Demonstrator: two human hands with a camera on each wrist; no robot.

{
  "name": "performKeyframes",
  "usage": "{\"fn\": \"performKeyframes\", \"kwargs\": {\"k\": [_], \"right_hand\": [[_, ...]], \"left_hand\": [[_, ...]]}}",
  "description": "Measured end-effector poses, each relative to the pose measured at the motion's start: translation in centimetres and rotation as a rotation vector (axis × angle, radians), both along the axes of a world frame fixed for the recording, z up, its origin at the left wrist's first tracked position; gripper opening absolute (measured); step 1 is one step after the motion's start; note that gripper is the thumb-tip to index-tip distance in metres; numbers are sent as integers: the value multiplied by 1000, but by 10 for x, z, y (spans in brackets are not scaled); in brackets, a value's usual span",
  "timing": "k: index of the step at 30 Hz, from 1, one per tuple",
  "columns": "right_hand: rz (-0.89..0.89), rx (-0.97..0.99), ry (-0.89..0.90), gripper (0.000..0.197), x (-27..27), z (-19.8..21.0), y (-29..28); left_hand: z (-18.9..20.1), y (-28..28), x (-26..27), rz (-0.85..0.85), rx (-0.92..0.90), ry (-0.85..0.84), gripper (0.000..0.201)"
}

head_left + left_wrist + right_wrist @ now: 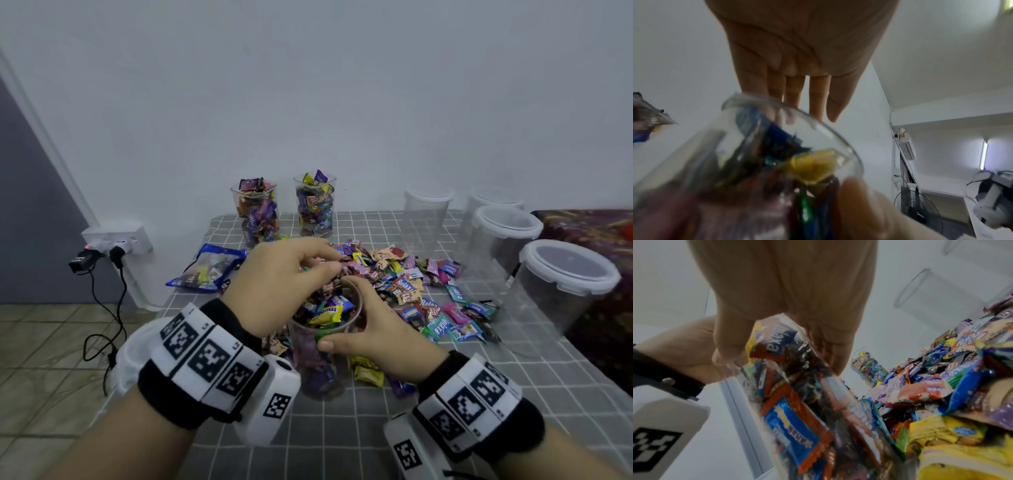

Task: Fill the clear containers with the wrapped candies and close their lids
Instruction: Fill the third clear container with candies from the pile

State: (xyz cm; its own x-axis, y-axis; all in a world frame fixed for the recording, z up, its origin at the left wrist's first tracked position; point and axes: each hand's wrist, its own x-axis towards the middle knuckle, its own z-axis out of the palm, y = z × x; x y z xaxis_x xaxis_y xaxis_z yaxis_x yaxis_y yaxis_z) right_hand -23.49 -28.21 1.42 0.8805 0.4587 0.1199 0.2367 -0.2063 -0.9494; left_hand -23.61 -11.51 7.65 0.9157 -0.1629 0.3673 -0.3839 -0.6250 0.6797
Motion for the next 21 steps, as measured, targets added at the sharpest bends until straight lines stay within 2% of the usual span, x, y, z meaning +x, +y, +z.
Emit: {"fn": "performKeyframes", "kwargs": {"k": [2, 5, 8, 10, 13, 16, 19, 21], "right_hand": [[1, -3, 11, 65, 0, 0, 0], [9, 3, 24, 65, -1, 1, 1], [23, 24, 43, 65, -1, 0, 0], [28, 16, 38, 63, -1, 1, 0], [25, 15, 26, 63, -2, 2, -1], [12, -1, 25, 71, -1, 1, -1], [4, -35, 31, 76, -1, 2, -1], [12, -3, 39, 68, -1, 2, -1]], "left_hand": [[4, 2, 0, 69, 39, -47, 12], [10, 3, 1, 123, 262, -37, 18], [9, -5, 0, 76, 486, 9, 21], [6, -11, 0, 0, 549, 37, 21], [6, -14, -1, -67, 450, 105, 20], [9, -7, 0, 14, 320, 37, 19], [12, -1, 3, 57, 378, 10, 20], [12, -3, 3, 8, 471, 44, 19]]}}
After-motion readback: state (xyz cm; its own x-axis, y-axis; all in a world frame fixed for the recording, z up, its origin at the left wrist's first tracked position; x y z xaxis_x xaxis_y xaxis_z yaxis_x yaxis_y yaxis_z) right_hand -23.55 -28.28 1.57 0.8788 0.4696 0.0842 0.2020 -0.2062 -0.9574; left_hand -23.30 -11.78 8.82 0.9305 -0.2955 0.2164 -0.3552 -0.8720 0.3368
